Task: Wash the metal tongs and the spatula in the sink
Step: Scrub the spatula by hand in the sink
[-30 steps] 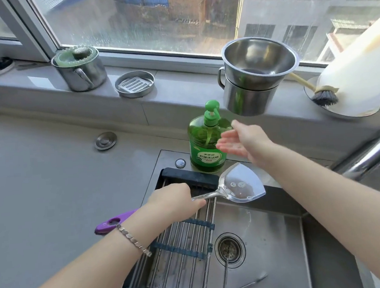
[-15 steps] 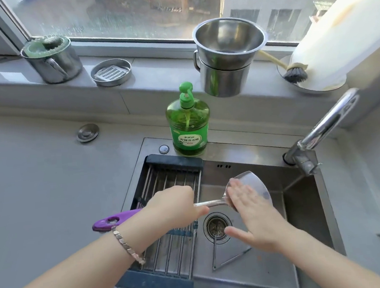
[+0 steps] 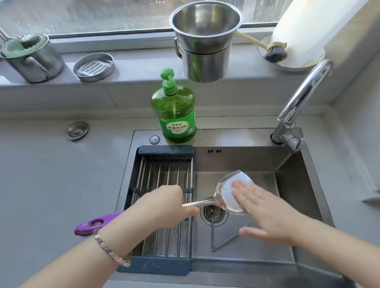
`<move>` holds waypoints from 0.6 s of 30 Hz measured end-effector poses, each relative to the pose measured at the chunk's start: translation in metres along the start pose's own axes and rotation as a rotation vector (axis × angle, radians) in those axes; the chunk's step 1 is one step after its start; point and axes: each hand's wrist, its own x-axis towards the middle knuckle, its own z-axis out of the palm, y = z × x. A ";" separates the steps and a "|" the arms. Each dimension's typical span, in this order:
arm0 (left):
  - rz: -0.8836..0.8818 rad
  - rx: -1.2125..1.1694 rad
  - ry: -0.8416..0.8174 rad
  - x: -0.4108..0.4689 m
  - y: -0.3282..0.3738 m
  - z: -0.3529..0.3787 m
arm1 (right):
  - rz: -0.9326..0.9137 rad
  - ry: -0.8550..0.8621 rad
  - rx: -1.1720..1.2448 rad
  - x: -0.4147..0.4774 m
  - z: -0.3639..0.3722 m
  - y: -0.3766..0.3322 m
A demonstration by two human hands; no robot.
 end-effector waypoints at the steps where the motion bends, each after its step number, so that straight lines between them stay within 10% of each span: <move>1: -0.001 -0.011 0.002 -0.001 0.002 0.004 | 0.030 0.054 -0.018 0.002 0.000 0.004; 14: 0.068 0.119 0.072 -0.013 0.025 0.013 | 0.037 0.003 0.119 -0.005 -0.010 -0.009; 18: 0.117 0.241 0.156 -0.017 0.029 0.006 | -0.102 0.257 0.029 0.000 0.006 -0.003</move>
